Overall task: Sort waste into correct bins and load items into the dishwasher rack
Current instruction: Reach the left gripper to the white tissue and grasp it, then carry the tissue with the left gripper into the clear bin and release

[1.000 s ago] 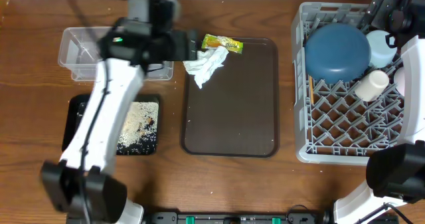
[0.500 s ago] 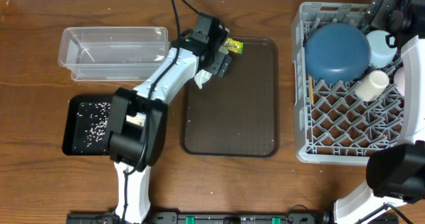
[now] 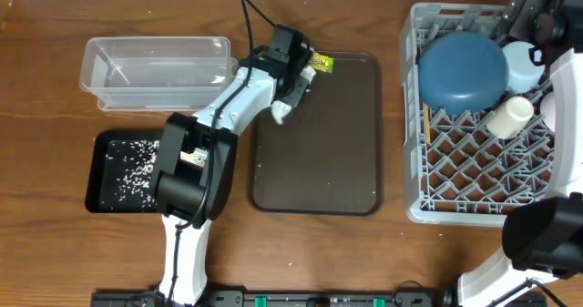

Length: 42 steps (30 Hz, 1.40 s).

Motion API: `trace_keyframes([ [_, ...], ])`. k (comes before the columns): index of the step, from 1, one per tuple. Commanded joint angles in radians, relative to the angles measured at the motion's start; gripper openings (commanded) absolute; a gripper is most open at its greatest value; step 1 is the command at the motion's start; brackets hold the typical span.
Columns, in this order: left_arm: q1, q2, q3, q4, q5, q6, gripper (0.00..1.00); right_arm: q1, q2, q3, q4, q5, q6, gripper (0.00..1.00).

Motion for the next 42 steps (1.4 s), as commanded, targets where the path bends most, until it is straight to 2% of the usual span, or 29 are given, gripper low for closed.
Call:
trace_keyframes([
  [1,0.003,-0.017,0.009,-0.015,-0.011,-0.058,0.06,-0.003,-0.025,0.006,-0.001,0.011,-0.006,0.99],
  [6,0.004,-0.128,0.009,-0.034,-0.012,-0.153,0.06,-0.003,-0.025,0.006,-0.001,0.011,-0.006,0.99],
  [9,0.005,-0.230,0.009,-0.034,-0.016,-0.155,0.06,-0.003,-0.025,0.006,-0.001,0.011,-0.006,0.99],
  [16,0.052,-0.451,0.009,-0.036,-0.194,-0.159,0.06,-0.003,-0.025,0.006,-0.001,0.011,-0.006,0.99],
  [22,0.163,-0.474,0.009,-0.035,-0.263,-0.250,0.06,-0.003,-0.025,0.006,0.000,0.011,-0.006,0.99],
  [25,0.241,-0.446,0.009,-0.035,-0.263,-0.356,0.06,-0.003,-0.025,0.006,-0.001,0.011,-0.006,0.99],
  [31,0.393,-0.363,0.009,-0.035,-0.263,-0.643,0.06,-0.003,-0.025,0.006,0.000,0.011,-0.006,0.99],
  [38,0.495,-0.300,0.009,-0.087,-0.255,-1.100,0.06,-0.003,-0.025,0.006,0.000,0.011,-0.006,0.99],
  [42,0.508,-0.300,0.009,-0.097,-0.255,-1.212,0.06,-0.003,-0.025,0.006,-0.001,0.011,-0.006,0.99],
])
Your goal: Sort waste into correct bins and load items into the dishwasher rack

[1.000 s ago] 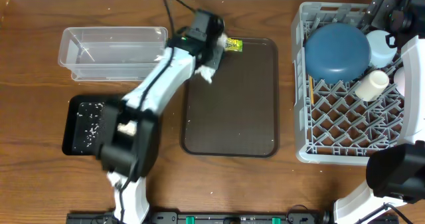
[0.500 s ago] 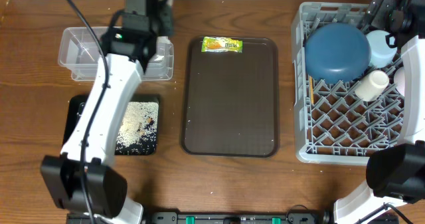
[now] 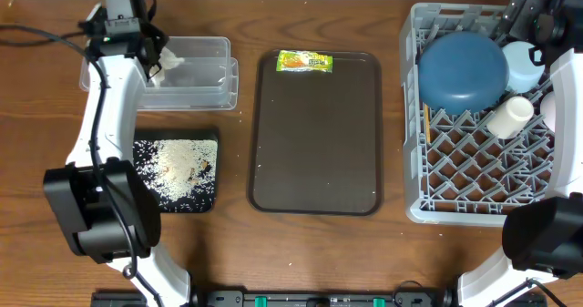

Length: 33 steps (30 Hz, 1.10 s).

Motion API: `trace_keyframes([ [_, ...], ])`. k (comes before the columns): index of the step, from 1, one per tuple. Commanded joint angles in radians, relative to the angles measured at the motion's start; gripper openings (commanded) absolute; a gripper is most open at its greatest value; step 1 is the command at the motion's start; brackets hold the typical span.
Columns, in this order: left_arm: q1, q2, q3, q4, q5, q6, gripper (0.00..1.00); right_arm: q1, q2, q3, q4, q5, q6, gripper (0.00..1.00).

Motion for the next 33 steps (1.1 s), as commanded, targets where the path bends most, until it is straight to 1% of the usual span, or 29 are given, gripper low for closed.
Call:
trace_keyframes([
  [1,0.000,-0.007,0.000,-0.005,-0.008,-0.215,0.06,-0.003,-0.025,0.006,-0.001,0.011,-0.006,0.99],
  [4,0.000,-0.007,0.000,-0.030,-0.008,-0.315,0.07,-0.003,-0.026,0.006,-0.001,0.011,-0.006,0.99],
  [9,0.000,-0.007,0.000,-0.122,0.019,-0.520,0.07,-0.003,-0.025,0.006,-0.001,0.011,-0.006,0.99],
  [12,0.000,-0.007,0.000,-0.147,0.042,-0.581,0.06,-0.003,-0.025,0.006,-0.001,0.011,-0.006,0.99],
  [14,0.000,-0.007,0.000,-0.145,0.049,-0.595,0.10,-0.003,-0.025,0.006,-0.001,0.011,-0.006,0.99],
  [15,0.000,-0.007,0.000,-0.145,0.048,-0.595,0.17,-0.003,-0.025,0.006,-0.001,0.011,-0.006,0.99],
  [16,0.000,-0.007,0.000,-0.145,0.048,-0.594,0.31,-0.003,-0.025,0.006,-0.001,0.011,-0.006,0.99],
  [18,0.000,-0.007,0.000,-0.146,0.048,-0.594,0.51,-0.003,-0.025,0.006,0.000,0.011,-0.006,0.99],
  [19,0.000,-0.007,0.000,-0.146,0.048,-0.593,0.56,-0.003,-0.025,0.006,-0.001,0.011,-0.006,0.99],
  [21,0.000,-0.007,0.000,-0.146,0.049,-0.575,0.61,-0.003,-0.025,0.006,-0.001,0.011,-0.006,0.99],
  [23,0.000,-0.007,0.000,-0.146,0.066,-0.534,0.64,-0.003,-0.025,0.006,-0.001,0.011,-0.006,0.99],
  [25,0.000,-0.008,0.000,-0.138,0.118,-0.461,0.64,-0.003,-0.025,0.006,-0.001,0.011,-0.006,0.99],
  [26,0.000,-0.008,0.000,-0.123,0.162,-0.390,0.64,-0.003,-0.026,0.006,-0.001,0.011,-0.006,0.99],
  [28,-0.002,-0.008,0.000,-0.064,0.309,-0.183,0.64,-0.003,-0.025,0.006,-0.001,0.011,-0.006,0.99],
  [30,-0.012,-0.008,0.000,0.021,0.504,0.027,0.64,-0.003,-0.025,0.006,-0.001,0.011,-0.006,0.99],
  [33,-0.056,-0.008,0.000,0.141,0.727,0.254,0.64,-0.003,-0.025,0.006,-0.001,0.011,-0.006,0.99],
])
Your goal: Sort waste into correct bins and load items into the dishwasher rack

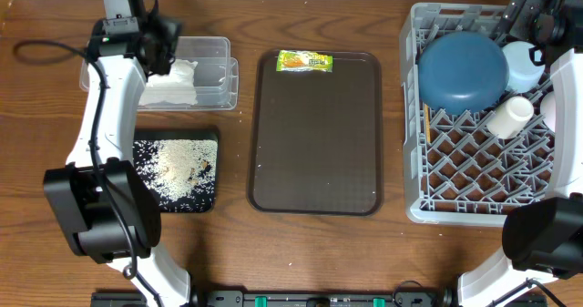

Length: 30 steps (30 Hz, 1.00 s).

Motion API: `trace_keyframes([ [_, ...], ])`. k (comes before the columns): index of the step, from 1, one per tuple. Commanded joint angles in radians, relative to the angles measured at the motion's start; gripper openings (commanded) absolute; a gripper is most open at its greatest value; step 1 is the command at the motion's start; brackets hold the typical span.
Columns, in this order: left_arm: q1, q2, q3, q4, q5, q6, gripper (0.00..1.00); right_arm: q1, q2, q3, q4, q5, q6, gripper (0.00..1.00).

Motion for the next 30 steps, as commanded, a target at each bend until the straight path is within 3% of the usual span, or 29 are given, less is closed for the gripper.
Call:
trace_keyframes([
  [1,-0.068,-0.008,0.001,0.087,0.351,0.427,0.65,-0.003,-0.024,0.007,-0.001,0.011,-0.006,0.99],
  [4,-0.167,-0.007,0.001,0.120,0.334,0.660,0.73,-0.003,-0.024,0.007,-0.001,0.011,-0.006,0.99],
  [6,-0.241,0.000,0.001,0.114,0.216,0.762,0.76,-0.003,-0.024,0.007,-0.001,0.011,-0.006,0.99],
  [9,-0.343,0.034,0.001,0.123,-0.035,0.777,0.78,-0.003,-0.024,0.007,-0.001,0.011,-0.006,0.99],
  [12,-0.409,0.092,0.001,0.181,-0.162,0.777,0.78,-0.003,-0.024,0.007,-0.001,0.011,-0.006,0.99],
  [22,-0.460,0.349,0.001,0.480,-0.179,0.830,0.78,-0.002,-0.024,0.007,-0.001,0.011,-0.006,0.99],
  [30,-0.467,0.391,0.001,0.460,-0.179,0.941,0.78,-0.003,-0.024,0.007,-0.001,0.011,-0.006,0.99],
])
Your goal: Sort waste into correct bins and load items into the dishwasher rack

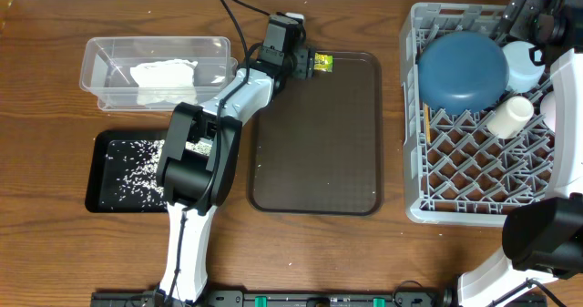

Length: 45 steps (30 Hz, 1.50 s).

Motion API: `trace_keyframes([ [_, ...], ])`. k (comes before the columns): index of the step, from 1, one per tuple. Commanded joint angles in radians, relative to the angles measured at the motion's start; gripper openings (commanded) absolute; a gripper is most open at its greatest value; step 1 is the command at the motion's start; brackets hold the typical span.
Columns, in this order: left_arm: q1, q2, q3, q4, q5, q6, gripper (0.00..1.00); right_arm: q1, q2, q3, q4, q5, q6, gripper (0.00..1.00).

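Note:
A yellow-green wrapper (320,64) lies at the far left corner of the brown tray (319,152). My left gripper (303,64) is at the wrapper's left end and looks open, a finger on either side of it; part of the wrapper is hidden under it. A crumpled white tissue (164,73) lies in the clear bin (105,56). The black bin (105,193) holds white crumbs. The grey dishwasher rack (455,193) carries a blue bowl (462,68) and a white cup (508,116). My right gripper (531,15) hangs over the rack's far right corner, its jaws unclear.
A pale cup (526,63) sits behind the blue bowl, and a thin orange stick (425,125) lies along the rack's left side. My right arm (565,116) runs down the right edge. The left arm's cable (239,20) loops over the table's far side.
My left gripper was over the clear bin with the tissue just below it; now it is at the wrapper on the tray. The tissue stays in the bin. The right arm is unchanged.
First my left gripper was shut on a white tissue at the tray's far left. Then it held the tissue over the clear bin. After that the tissue lay in the bin. Now the gripper is back at the tray, at the wrapper.

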Motion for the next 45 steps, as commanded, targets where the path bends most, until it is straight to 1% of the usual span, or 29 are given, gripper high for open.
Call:
trace_keyframes([
  [1,-0.003,0.005,0.002,-0.015,-0.019,0.058,0.78,-0.003,-0.024,0.006,-0.001,0.011,-0.006,0.99],
  [10,-0.034,0.055,0.002,-0.098,-0.018,0.057,0.78,-0.003,-0.024,0.006,-0.001,0.011,-0.006,0.99],
  [15,-0.058,0.055,0.002,-0.145,-0.006,0.057,0.73,-0.003,-0.024,0.006,-0.001,0.011,-0.006,0.99],
  [16,-0.065,0.055,0.002,-0.163,-0.007,0.058,0.70,-0.003,-0.024,0.006,-0.001,0.011,-0.006,0.99],
  [18,-0.078,0.054,0.002,-0.193,-0.007,0.057,0.66,-0.003,-0.024,0.006,-0.001,0.011,-0.006,0.99],
  [23,-0.106,0.054,0.002,-0.259,-0.007,0.058,0.48,-0.003,-0.024,0.006,-0.001,0.011,-0.006,0.99],
  [25,-0.112,0.054,0.002,-0.280,-0.007,0.057,0.35,-0.003,-0.024,0.006,-0.001,0.011,-0.006,0.99],
  [27,-0.112,0.054,0.002,-0.300,-0.007,0.057,0.20,-0.003,-0.024,0.006,-0.001,0.011,-0.006,0.99],
  [29,-0.112,0.051,0.002,-0.327,-0.007,0.056,0.06,-0.003,-0.024,0.006,-0.001,0.011,-0.006,0.99],
  [36,-0.112,-0.018,0.002,-0.441,-0.003,-0.009,0.06,-0.003,-0.024,0.006,-0.001,0.011,-0.006,0.99],
  [40,-0.112,-0.105,0.002,-0.475,-0.003,-0.044,0.06,-0.002,-0.024,0.006,-0.001,0.010,-0.006,0.99],
  [44,-0.107,-0.220,0.002,-0.474,-0.005,-0.058,0.06,-0.003,-0.024,0.006,-0.001,0.011,-0.006,0.99],
  [45,-0.101,-0.251,0.002,-0.471,-0.017,-0.079,0.06,-0.003,-0.024,0.006,-0.001,0.011,-0.006,0.99],
])
